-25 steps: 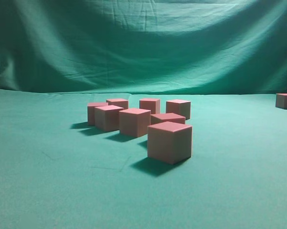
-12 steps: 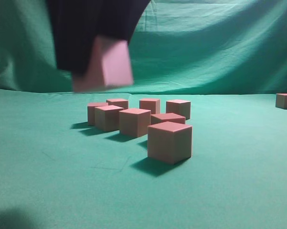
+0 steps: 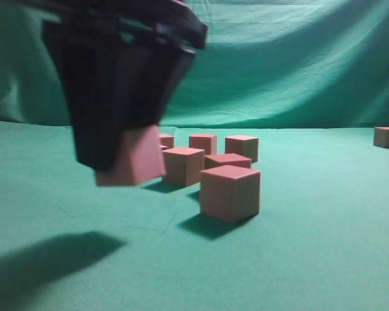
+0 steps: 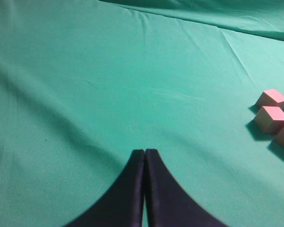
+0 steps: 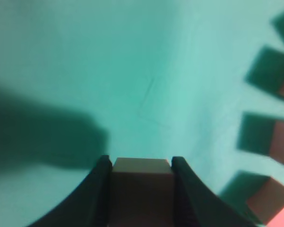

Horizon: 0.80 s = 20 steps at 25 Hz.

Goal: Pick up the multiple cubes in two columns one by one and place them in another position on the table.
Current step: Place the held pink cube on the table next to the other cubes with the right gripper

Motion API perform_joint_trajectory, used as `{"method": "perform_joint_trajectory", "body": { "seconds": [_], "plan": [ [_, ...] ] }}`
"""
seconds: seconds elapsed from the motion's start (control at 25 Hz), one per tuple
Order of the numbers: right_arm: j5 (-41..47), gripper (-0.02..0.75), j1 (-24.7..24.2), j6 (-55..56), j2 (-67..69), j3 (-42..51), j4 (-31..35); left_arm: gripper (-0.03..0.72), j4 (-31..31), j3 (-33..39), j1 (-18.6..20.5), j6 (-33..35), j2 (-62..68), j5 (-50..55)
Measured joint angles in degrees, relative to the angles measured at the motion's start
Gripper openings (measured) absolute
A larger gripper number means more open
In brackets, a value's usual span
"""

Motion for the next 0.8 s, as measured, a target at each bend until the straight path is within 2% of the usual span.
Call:
{"method": "perform_joint_trajectory", "body": {
  "seconds": [0.4,0.8],
  "plan": [
    [-7.3,0.251,-1.3,-2.4,0.0,5.8,-2.1,0.000,0.0,0.0,0.0,0.0,0.0,0.0],
    [-8.6,0.251,-1.3,-5.3,0.0,6.4,-2.5,0.000,0.0,0.0,0.0,0.0,0.0,0.0]
  ]
}}
